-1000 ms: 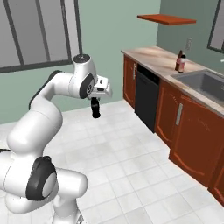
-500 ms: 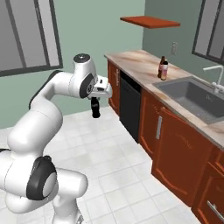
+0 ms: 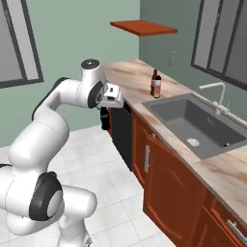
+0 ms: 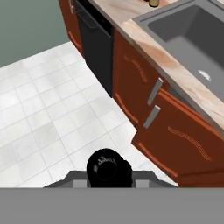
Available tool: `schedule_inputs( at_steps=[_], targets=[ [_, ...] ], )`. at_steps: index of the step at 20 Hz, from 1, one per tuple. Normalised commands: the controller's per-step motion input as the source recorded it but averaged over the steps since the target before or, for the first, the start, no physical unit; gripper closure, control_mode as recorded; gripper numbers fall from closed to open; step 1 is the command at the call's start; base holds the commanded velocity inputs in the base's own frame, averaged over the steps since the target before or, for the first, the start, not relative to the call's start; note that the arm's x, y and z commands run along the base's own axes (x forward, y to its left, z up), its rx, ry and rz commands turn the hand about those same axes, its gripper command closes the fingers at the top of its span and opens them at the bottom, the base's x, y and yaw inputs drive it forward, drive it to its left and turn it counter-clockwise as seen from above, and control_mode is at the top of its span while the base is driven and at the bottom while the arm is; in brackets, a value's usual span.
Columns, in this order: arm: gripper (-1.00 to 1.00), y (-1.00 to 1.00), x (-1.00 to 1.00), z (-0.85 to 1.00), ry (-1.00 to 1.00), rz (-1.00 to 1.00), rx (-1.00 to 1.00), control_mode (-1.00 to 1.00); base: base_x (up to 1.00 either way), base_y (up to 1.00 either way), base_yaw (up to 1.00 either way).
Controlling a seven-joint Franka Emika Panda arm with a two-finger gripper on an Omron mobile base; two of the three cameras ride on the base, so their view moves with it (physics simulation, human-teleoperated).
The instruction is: Place the large bottle from the dining counter next to the other large bottle outside the sink, and place the small bottle from the dining counter next to the other small bottle inside the sink.
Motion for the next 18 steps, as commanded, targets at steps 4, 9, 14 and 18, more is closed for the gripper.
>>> schedule_inputs(
  at_steps=[4,9,14,18],
  targets=[
    [1.0,0.0,0.0,0.0,0.0,0.0,0.0,1.0,0.83,-0.43,-0.05],
    [1.0,0.0,0.0,0.0,0.0,0.0,0.0,1.0,0.82,-0.44,-0.05],
    [1.0,0.0,0.0,0.0,0.0,0.0,0.0,1.0,0.81,-0.45,-0.05],
    [1.0,0.0,0.0,0.0,0.0,0.0,0.0,1.0,0.65,-0.48,-0.07]
  ],
)
